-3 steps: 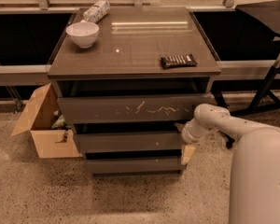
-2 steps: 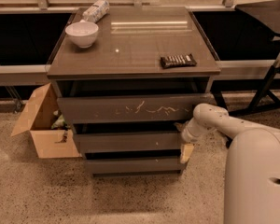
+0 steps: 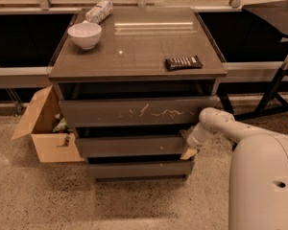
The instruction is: Open middle drawer
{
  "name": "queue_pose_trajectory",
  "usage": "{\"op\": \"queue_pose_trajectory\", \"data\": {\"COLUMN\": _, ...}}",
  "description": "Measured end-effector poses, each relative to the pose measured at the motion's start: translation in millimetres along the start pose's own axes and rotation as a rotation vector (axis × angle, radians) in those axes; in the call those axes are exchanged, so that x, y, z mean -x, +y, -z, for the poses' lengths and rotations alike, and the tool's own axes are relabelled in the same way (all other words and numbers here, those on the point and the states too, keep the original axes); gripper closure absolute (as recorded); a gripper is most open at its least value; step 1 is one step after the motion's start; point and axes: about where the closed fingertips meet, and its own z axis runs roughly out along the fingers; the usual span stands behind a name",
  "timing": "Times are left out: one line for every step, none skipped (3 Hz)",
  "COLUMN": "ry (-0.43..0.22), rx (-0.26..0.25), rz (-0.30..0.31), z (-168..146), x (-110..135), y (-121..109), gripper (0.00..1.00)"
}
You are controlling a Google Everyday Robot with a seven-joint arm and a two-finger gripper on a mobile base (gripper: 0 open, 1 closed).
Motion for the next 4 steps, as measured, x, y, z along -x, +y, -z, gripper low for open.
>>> {"op": "queue_pose_trajectory", "data": {"ry": -0.009, "rx": -0.006, "rz": 0.005, "z": 7, "x": 4, "y": 4, "gripper": 0.65}}
{"op": "queue_pose_trajectory", "data": {"ry": -0.037, "rx": -0.019, "rz": 0.018, "z": 19, "x": 12, "y": 7, "gripper": 0.89}}
{"op": "queue_pose_trajectory", "data": {"ry": -0.105, "rx": 0.011, "rz": 0.042, "z": 27, "x": 32, "y": 25, "gripper": 0.97}}
{"op": "queue_pose_trajectory", "data": {"ry": -0.105, "rx": 0.011, "rz": 0.042, "z": 27, "x": 32, "y": 25, "gripper": 0.73}}
